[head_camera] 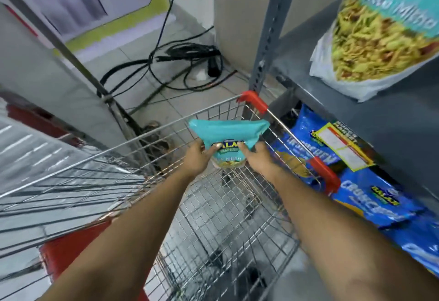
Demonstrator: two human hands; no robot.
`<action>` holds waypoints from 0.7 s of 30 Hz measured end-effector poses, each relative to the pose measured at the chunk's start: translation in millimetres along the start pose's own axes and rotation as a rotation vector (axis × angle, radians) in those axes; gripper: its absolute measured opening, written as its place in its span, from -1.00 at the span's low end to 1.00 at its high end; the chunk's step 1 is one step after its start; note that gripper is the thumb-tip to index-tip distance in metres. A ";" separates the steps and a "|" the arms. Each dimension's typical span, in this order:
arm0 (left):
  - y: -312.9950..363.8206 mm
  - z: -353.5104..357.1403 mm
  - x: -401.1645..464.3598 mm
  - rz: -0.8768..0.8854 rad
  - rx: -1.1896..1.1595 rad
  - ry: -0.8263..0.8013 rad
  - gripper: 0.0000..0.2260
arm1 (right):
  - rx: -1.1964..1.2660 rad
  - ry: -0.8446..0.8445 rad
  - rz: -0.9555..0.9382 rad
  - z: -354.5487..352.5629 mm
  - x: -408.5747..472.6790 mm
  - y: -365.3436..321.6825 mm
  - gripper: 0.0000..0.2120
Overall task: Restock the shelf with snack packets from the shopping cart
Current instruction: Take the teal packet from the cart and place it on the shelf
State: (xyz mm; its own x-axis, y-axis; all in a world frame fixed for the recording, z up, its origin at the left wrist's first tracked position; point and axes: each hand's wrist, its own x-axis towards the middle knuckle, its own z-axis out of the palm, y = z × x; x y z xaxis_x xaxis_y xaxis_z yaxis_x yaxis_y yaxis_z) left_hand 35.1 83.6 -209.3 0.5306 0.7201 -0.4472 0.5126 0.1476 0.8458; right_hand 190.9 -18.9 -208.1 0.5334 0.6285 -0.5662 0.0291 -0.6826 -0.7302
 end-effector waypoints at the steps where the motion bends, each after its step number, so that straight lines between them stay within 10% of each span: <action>1: 4.8 0.8 -7.8 0.008 0.026 -0.002 -0.73 | -0.011 0.024 -0.015 -1.1 -3.1 -1.5 -0.70; 21: 226.3 15.7 -162.1 0.627 0.434 0.001 -0.40 | -0.030 0.503 -0.517 -166.1 -225.4 -68.4 -0.37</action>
State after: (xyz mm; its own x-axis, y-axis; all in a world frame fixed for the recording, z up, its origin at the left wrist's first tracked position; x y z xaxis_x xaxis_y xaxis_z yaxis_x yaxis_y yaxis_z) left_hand 75.7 -10.4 50.1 0.8092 0.5821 0.0798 0.3350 -0.5687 0.7512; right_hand 209.1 -175.8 32.9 0.7694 0.6311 0.0984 0.4023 -0.3592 -0.8421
